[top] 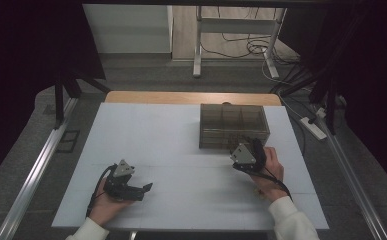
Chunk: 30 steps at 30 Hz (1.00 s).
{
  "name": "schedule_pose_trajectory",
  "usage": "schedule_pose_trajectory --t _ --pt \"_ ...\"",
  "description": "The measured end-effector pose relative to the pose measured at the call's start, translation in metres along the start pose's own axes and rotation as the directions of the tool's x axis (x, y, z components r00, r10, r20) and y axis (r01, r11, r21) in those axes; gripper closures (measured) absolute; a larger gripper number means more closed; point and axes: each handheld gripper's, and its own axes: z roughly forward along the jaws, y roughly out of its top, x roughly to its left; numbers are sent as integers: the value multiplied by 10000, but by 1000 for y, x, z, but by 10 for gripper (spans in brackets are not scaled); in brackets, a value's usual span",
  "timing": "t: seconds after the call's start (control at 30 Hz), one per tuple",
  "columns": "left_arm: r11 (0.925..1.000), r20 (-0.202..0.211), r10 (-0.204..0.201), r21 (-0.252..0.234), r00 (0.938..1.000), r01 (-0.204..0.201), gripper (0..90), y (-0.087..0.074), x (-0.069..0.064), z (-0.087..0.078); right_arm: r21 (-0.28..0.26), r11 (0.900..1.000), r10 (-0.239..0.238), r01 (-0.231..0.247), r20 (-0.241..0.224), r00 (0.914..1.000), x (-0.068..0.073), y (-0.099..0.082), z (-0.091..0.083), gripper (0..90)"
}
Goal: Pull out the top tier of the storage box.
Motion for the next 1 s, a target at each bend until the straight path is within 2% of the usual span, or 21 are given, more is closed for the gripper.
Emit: schedule_pose_trajectory --t 0.43,0.67,0.83,1.0 --pt "10000 -10 2 11 10000 -2 71 0 0 0 138 9997 -224 221 205 9995 0 1 4 375" --pt "10000 -2 -12 10 10000 12 71 0 0 0 211 9988 -439 435 221 9988 0 1 6 461" --pt "10000 -5 -13 9 10000 13 71 0 0 0 317 9973 -681 668 421 9968 1 1 7 536" --pt "10000 -7 -7 19 10000 7 71 0 0 0 296 9969 -749 735 500 9959 1 2 7 551"
